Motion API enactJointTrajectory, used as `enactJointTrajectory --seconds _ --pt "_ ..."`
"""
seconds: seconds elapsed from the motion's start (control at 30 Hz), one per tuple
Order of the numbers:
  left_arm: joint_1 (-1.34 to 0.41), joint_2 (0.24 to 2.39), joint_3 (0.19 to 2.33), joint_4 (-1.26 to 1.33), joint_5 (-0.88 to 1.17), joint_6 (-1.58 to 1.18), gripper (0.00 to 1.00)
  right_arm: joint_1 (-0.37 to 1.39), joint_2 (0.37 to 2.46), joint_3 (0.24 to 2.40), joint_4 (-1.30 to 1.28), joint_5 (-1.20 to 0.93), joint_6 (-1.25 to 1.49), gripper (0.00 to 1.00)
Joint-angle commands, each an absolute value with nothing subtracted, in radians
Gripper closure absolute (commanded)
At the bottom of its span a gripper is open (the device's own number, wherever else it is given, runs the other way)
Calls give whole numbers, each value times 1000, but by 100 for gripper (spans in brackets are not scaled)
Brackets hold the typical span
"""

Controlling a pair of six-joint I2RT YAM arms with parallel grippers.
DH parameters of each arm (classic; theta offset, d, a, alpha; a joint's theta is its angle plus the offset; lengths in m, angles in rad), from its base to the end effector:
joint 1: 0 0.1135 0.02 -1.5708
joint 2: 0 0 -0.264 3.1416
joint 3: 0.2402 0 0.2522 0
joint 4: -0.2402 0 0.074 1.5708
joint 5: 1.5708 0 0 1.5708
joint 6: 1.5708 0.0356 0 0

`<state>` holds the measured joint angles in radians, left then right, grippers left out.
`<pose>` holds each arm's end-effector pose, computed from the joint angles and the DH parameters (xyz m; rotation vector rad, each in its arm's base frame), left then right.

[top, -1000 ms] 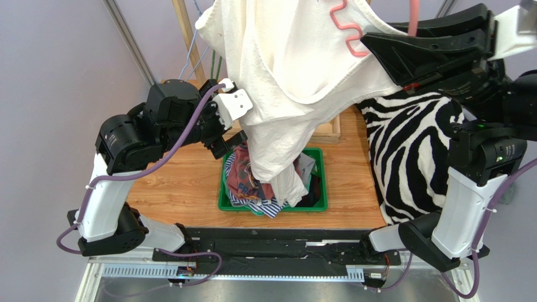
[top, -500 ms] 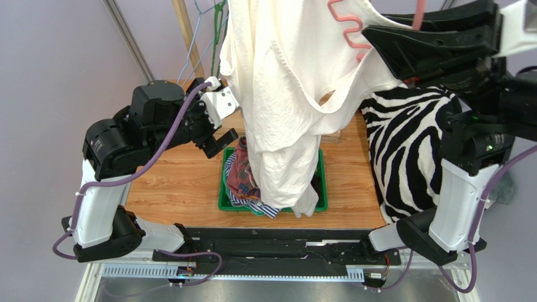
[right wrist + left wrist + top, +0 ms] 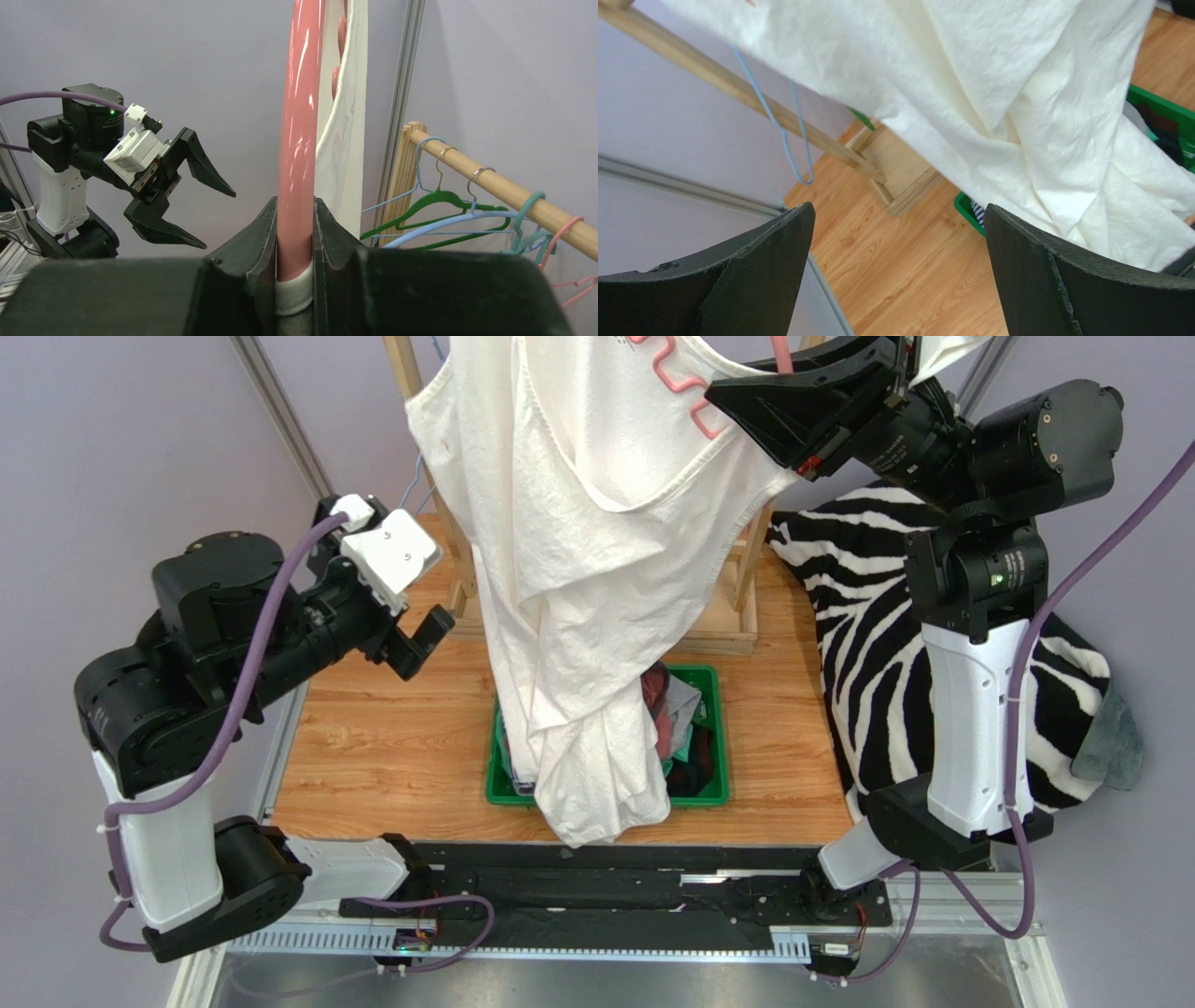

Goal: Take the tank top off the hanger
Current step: Pick up the hanger from the clothesline.

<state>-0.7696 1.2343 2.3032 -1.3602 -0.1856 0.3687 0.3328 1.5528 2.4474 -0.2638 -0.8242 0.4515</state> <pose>0.0782 -0.0666 0.5750 0.8909 1.6308 -0.1056 0.1815 0.0904 0.6640 -0.7434 0.9754 1.0749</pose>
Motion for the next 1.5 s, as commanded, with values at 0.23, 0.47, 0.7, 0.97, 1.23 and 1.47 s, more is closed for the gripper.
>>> enactJointTrajectory --seconds 0.23,0.47,0.7,0.97,1.23,1.47 --pt "-719 1201 2293 -1353 -239 357 1 337 1505 2516 -43 -589 394 100" --pt "-715 1207 2278 -1368 -198 344 1 337 1532 2565 -12 -486 364 100" --pt "-712 1203 2263 -1373 -173 337 1 337 1548 2566 -9 -440 348 100" --pt "-712 1198 2244 -1371 -158 339 1 336 1539 2553 -90 -546 347 100" --pt "-713 1186 2218 -1367 -141 359 1 337 1356 2142 -135 -770 342 100" --pt "-712 1186 2206 -1367 -130 368 1 336 1224 1864 -280 -853 226 100"
